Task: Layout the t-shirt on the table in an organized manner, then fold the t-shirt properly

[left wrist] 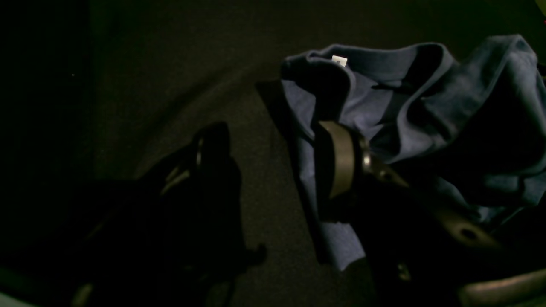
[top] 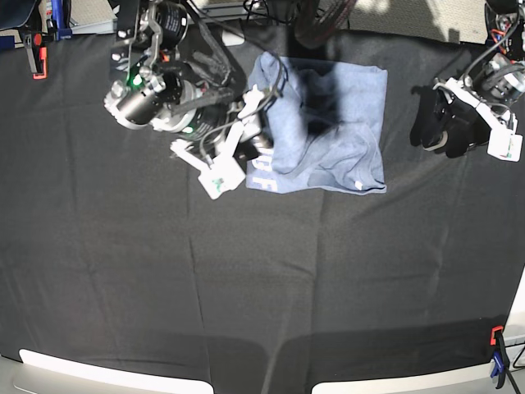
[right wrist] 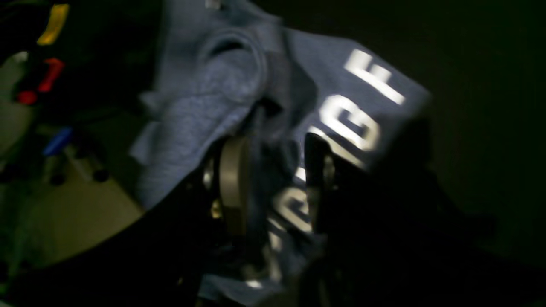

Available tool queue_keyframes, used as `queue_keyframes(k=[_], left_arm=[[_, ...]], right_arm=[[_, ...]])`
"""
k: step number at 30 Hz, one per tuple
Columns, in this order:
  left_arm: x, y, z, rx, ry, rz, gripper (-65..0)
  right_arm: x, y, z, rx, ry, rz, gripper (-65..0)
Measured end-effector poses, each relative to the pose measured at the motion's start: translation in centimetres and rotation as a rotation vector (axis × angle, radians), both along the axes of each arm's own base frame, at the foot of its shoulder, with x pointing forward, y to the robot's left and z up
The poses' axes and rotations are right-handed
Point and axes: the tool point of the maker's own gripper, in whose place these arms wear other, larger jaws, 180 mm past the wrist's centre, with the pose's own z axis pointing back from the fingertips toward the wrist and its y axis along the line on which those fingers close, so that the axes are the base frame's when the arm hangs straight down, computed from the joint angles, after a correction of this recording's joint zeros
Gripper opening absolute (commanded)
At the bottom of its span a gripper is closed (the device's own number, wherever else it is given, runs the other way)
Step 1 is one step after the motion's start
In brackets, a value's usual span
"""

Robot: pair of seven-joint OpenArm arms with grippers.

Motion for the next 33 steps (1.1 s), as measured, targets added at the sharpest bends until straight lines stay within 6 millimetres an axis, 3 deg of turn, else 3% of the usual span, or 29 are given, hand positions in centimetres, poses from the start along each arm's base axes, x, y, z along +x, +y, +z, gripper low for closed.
queue_keyframes(k=[3,8,15,19,25,31,32,33], left_arm=[[0.0,0.0,0.0,0.000,0.000,0.000,-35.8],[0.0,0.0,0.0,0.000,0.000,0.000,-35.8],[0.0,0.0,0.0,0.000,0.000,0.000,-35.8],[0.0,0.0,0.0,0.000,0.000,0.000,-35.8],[0.0,0.0,0.0,0.000,0.000,0.000,-35.8],[0.0,0.0,0.0,0.000,0.000,0.000,-35.8],[0.0,0.0,0.0,0.000,0.000,0.000,-35.8],[0.0,0.0,0.0,0.000,0.000,0.000,-35.8]], right_arm=[[0.5,0.6,1.2,0.054,-0.061,0.007,-65.0],[0.9,1.3,2.3,0.096,-0.117,0.011,-65.0],[-3.6,9.2,4.2,0.160,-0.158,0.295,-65.0],[-5.5,11.9,3.9,0.072,-0.228,0.402,-65.0],[-6.8,13.6,4.4,0.073,-0.255,0.451,-65.0],[-6.5,13.5,4.5,0.074,-0.260,0.441,-65.0],[-6.2,13.3,4.5,0.071,-0.265,0.435,-64.0],[-5.9,13.1,4.6,0.063,-0.271,0.429,-58.0]])
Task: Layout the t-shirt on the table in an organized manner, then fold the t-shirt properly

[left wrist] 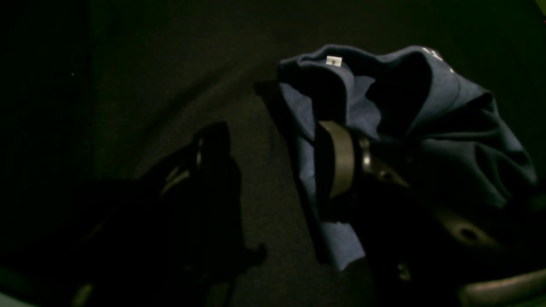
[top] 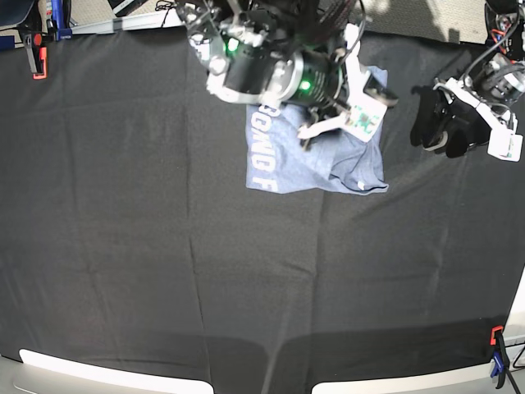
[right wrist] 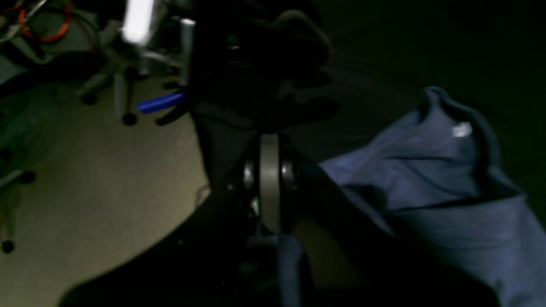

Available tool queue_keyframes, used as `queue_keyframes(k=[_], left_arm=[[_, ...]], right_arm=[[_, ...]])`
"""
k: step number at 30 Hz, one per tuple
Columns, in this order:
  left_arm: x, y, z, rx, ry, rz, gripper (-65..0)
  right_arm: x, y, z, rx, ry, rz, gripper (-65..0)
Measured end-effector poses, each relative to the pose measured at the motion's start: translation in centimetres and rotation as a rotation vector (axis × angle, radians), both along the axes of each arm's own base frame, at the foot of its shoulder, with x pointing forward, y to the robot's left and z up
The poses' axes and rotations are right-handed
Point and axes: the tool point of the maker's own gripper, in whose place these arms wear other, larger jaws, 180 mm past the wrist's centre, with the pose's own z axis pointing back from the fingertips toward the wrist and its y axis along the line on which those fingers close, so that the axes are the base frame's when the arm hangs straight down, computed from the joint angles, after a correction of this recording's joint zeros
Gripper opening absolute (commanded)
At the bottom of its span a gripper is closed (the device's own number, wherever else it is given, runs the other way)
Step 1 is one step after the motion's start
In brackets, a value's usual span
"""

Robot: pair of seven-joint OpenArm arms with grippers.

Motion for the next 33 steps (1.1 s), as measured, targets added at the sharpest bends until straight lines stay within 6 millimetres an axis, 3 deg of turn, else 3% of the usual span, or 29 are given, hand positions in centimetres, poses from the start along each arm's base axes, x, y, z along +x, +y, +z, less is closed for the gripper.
queue_keyframes(k=[2,4,9,14,22,25,28,29,33], left_arm=[[0.0,0.0,0.0,0.000,0.000,0.000,-35.8],[0.0,0.0,0.0,0.001,0.000,0.000,-35.8],[0.0,0.0,0.0,-0.003,-0.001,0.000,-35.8],[0.1,-0.3,0.5,-0.039,-0.014,-0.002,-35.8],[0.1,-0.3,0.5,-0.039,-0.015,-0.002,-35.8],[0.1,-0.3,0.5,-0.039,-0.015,-0.002,-35.8],[0.1,-0.3,0.5,-0.040,-0.015,-0.002,-35.8],[0.1,-0.3,0.5,-0.039,-0.015,-0.002,-35.8],[0.1,-0.3,0.5,-0.039,-0.015,-0.002,-35.8]], right_arm=[[0.9,-0.5,0.6,-0.019,-0.033,-0.018,-46.6],[1.3,-0.9,1.0,-0.051,-0.049,-0.022,-42.5],[2.6,-3.5,-2.2,-0.264,-0.072,-0.100,-42.5],[2.7,-3.1,-2.1,-0.233,-0.075,-0.093,-42.5],[0.6,-2.1,-6.8,-0.313,0.067,-0.002,-42.6],[-0.6,-1.1,-7.2,-0.320,0.070,0.049,-47.4],[-1.3,-0.4,-7.2,-0.340,0.038,0.080,-62.7],[-1.1,-0.3,-7.2,-0.347,0.012,0.076,-65.0],[-0.4,0.9,-5.9,-0.284,-0.032,0.041,-65.0]])
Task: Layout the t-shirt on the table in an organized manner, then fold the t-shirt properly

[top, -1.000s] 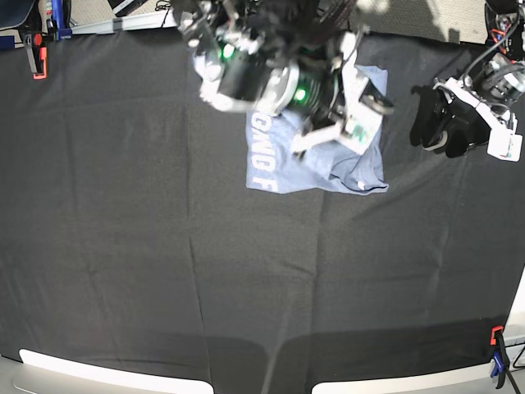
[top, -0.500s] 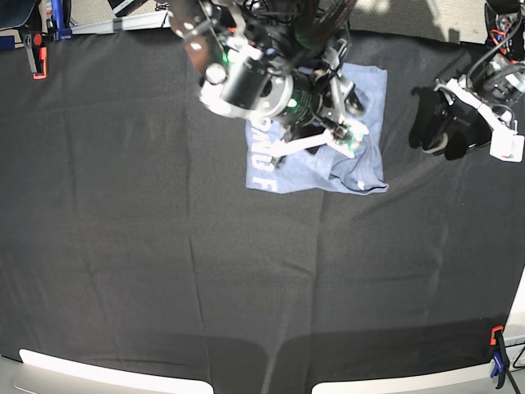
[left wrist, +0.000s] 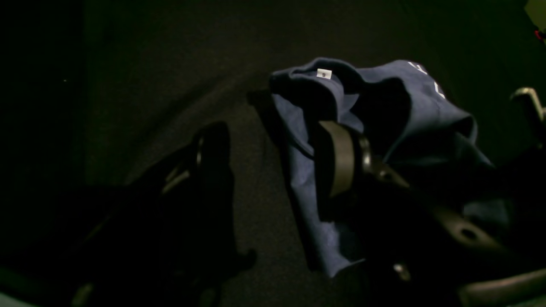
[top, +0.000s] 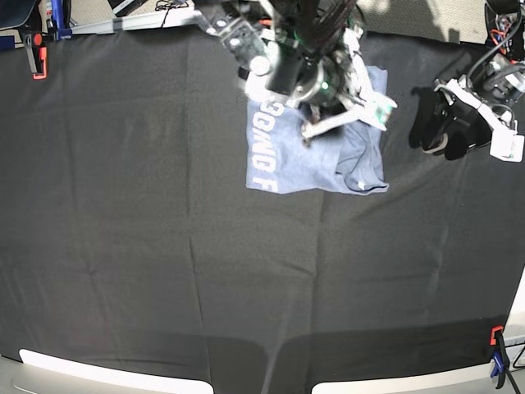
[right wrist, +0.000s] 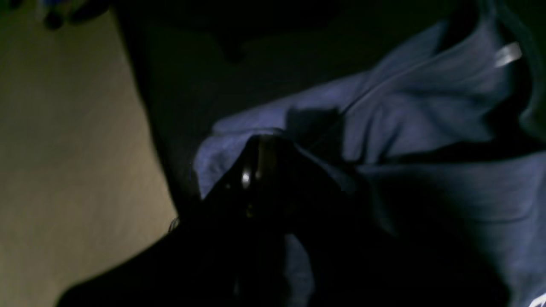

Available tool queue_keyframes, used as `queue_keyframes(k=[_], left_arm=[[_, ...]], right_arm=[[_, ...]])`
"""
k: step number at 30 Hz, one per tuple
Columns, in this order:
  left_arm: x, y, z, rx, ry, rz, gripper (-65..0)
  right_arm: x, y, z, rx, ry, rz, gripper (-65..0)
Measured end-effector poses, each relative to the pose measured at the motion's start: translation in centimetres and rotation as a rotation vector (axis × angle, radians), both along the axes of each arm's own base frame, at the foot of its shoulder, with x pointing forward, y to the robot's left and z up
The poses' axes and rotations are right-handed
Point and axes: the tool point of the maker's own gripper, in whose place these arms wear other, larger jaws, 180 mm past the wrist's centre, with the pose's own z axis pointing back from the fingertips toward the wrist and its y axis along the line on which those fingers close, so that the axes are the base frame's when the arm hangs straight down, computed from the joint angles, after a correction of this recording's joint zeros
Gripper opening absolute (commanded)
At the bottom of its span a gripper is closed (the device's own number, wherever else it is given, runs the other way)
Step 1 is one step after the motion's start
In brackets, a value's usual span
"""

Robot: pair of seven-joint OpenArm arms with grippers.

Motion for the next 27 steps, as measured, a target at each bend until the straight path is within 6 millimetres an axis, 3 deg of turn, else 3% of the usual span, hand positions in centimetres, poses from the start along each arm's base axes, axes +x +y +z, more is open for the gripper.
queue_keyframes(k=[4,8,11,15,17,21,24,27], left_arm=[[0.0,0.0,0.0,0.000,0.000,0.000,-35.8],[0.0,0.0,0.0,0.000,0.000,0.000,-35.8],[0.0,0.0,0.0,0.000,0.000,0.000,-35.8],[0.0,0.0,0.0,0.000,0.000,0.000,-35.8],[0.0,0.0,0.0,0.000,0.000,0.000,-35.8],[0.0,0.0,0.0,0.000,0.000,0.000,-35.8],[0.0,0.0,0.0,0.000,0.000,0.000,-36.1],[0.0,0.0,0.0,0.000,0.000,0.000,-44.2]], right_arm=[[-2.4,2.5,1.5,0.080,0.036,0.082,-65.0],[-3.6,3.4,1.8,0.087,0.035,0.127,-65.0],[-3.5,3.3,1.7,0.084,0.033,0.124,-65.0],[-3.6,3.4,1.8,0.089,0.035,0.125,-45.3],[-3.6,3.3,1.8,0.088,0.035,0.125,-40.7],[-3.8,3.5,2.3,0.115,0.047,0.132,-40.8],[-3.4,3.4,4.0,0.147,0.004,0.126,-40.9],[-1.6,2.3,5.6,0.153,-0.063,0.055,-41.1]])
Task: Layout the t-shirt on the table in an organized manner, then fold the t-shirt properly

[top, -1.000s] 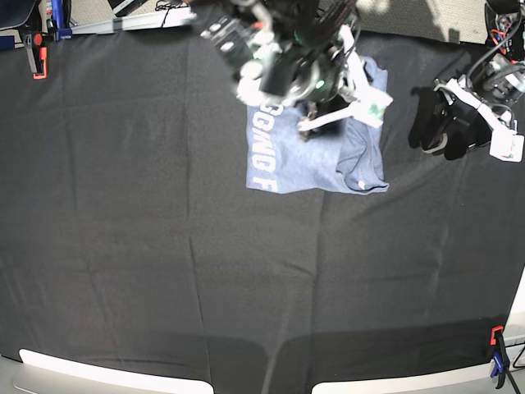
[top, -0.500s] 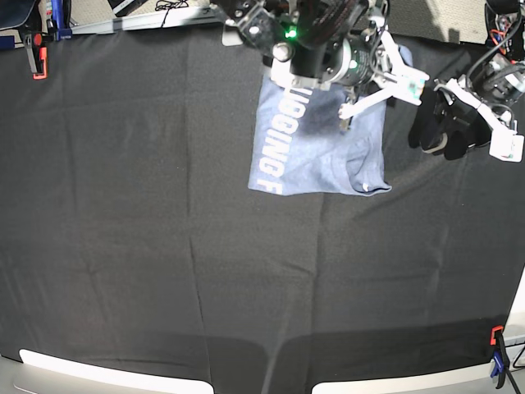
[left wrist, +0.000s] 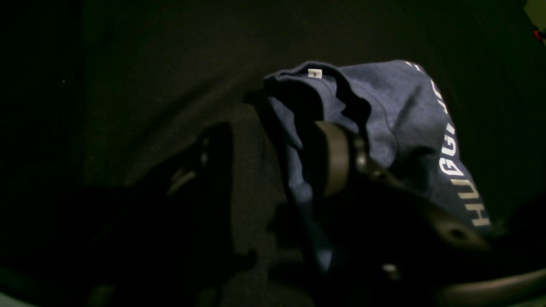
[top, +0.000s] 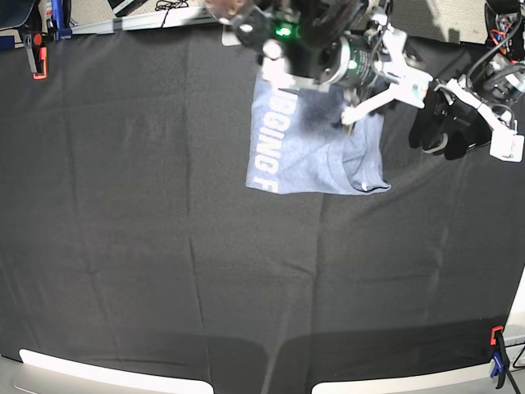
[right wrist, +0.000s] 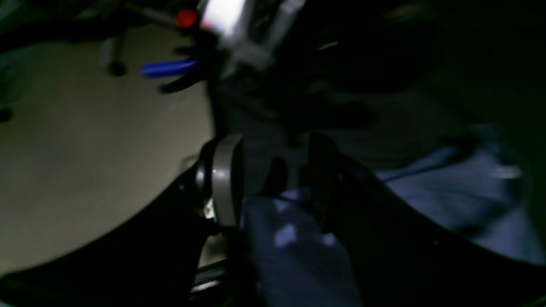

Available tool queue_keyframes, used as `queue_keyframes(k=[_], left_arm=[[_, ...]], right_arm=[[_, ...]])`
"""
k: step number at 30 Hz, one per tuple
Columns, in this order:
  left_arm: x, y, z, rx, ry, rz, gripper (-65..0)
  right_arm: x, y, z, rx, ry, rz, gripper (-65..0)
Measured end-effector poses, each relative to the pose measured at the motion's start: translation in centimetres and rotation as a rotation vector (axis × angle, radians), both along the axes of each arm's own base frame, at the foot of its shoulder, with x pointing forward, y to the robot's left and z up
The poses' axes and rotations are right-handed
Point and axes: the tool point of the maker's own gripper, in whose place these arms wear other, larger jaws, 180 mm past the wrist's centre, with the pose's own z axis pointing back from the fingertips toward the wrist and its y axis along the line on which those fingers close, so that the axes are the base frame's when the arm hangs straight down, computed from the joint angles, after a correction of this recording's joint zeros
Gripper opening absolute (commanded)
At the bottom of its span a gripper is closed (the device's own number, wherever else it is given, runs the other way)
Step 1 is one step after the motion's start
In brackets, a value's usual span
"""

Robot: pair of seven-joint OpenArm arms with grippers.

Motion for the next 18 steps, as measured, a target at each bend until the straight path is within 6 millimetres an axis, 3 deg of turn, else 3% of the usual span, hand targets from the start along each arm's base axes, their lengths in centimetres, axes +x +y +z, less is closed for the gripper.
queue_keyframes(k=[4,8,12,15,18], left_arm=[[-0.1,-0.2,0.1,-0.017,0.006,-0.008,-65.0],[-1.3,-2.3,0.7,-0.158,0.064,-0.087,-65.0],[-3.4,-4.4,0.5,-0.238,0.163,-0.212,-65.0],[-5.4,-5.4,-0.2,-0.240,0.250,-0.307,-65.0],[-5.4,-6.1,1.2,-0.325,0.204,-0.318,-65.0]], right_arm=[[4.8,-3.5,0.1,-0.015,-0.004,-0.223,-50.3],[10.0,-8.2,0.3,-0.027,-0.029,-0.400,-65.0],[13.7,-12.8,0.8,0.000,-0.051,-0.540,-65.0],[15.4,-15.3,-0.9,-0.028,-0.017,-0.592,-65.0],[16.8,-16.8,-3.0,-0.087,0.016,-0.614,-65.0]])
